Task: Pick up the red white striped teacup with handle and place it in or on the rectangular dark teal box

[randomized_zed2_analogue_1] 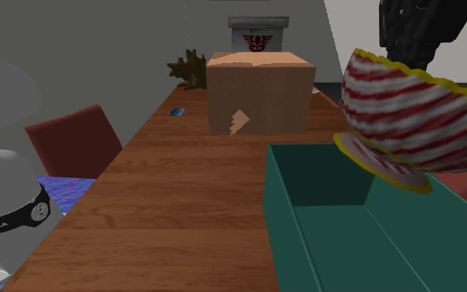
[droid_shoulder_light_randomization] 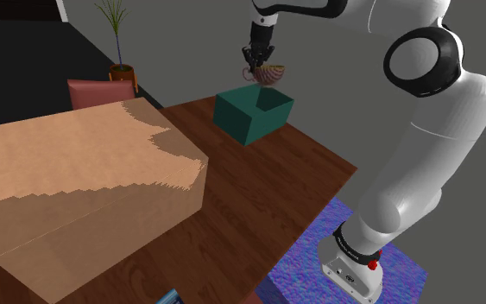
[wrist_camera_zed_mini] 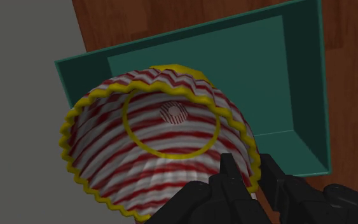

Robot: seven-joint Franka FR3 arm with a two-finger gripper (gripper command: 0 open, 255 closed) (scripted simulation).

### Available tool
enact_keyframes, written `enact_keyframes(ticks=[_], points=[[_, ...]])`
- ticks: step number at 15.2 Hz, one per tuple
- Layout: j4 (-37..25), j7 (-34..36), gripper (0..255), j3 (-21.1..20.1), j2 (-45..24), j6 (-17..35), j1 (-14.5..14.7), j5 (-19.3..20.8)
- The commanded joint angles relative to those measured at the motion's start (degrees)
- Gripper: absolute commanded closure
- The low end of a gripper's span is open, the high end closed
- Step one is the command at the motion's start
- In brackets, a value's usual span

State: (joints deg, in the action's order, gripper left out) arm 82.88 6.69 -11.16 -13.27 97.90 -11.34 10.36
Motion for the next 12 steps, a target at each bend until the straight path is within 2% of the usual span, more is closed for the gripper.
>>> enact_keyframes(ticks=[1,10,12], points=[[1.5,0.1,255,0.1,0.1,1.5,-0.1,0.0],[8.6,1.0,255,0.2,0.3,8.4,-0.4,0.2],[8.6,1.0,255,0.2,0.3,8.4,-0.4,0.2]])
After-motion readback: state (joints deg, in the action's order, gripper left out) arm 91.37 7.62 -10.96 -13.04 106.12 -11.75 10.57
